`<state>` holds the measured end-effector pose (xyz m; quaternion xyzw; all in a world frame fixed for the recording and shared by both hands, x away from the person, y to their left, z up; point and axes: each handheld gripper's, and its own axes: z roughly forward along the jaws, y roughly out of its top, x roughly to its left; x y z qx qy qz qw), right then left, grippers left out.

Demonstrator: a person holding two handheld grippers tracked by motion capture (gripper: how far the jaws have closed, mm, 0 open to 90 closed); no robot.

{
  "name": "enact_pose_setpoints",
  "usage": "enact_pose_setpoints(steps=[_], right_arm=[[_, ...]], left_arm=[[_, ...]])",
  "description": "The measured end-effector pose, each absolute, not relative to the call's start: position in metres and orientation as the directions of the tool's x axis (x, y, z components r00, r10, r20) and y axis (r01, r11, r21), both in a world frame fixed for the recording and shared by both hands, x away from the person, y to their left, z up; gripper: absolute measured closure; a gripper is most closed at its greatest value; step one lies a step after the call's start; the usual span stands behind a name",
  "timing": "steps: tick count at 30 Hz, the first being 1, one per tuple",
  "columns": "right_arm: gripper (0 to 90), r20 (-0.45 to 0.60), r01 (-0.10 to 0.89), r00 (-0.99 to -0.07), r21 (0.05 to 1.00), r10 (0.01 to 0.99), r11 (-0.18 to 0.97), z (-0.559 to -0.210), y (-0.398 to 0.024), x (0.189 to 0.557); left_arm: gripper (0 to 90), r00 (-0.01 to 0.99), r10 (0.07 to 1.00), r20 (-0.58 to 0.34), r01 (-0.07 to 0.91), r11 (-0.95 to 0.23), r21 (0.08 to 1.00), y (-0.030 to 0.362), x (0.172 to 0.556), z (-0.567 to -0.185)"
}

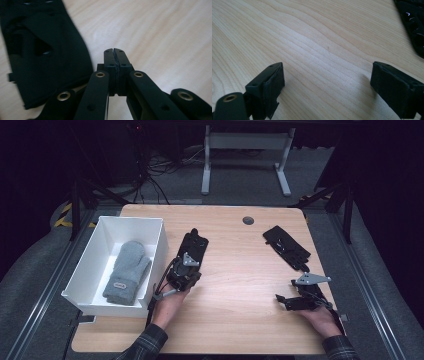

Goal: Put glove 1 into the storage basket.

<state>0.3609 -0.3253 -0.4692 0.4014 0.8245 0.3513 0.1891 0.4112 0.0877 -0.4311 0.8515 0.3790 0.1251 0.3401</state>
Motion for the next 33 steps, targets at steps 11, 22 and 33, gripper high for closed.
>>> enact_pose_setpoints(steps=[11, 22, 33], right_arm=[[12.7, -0.028, 0.527, -0.609, 0.732, 0.793, 0.431, -0.469, -0.326, 0.361], [12.9, -0.029, 0.526, -0.611, 0.732, 0.791, 0.433, -0.469, -0.326, 0.361], [13.2, -0.029, 0.525, -0.612, 0.732, 0.790, 0.434, -0.469, -0.326, 0.361]], left_arm=[[89.7, 0.609, 0.792, -0.047, 0.605, -0.425, 0.673, 0.091, 0.438, -0.448], [89.9, 0.648, 0.758, -0.068, 0.618, -0.472, 0.629, 0.077, 0.441, -0.453], [89.9, 0.740, 0.658, -0.138, 0.581, -0.523, 0.623, 0.045, 0.418, -0.453]])
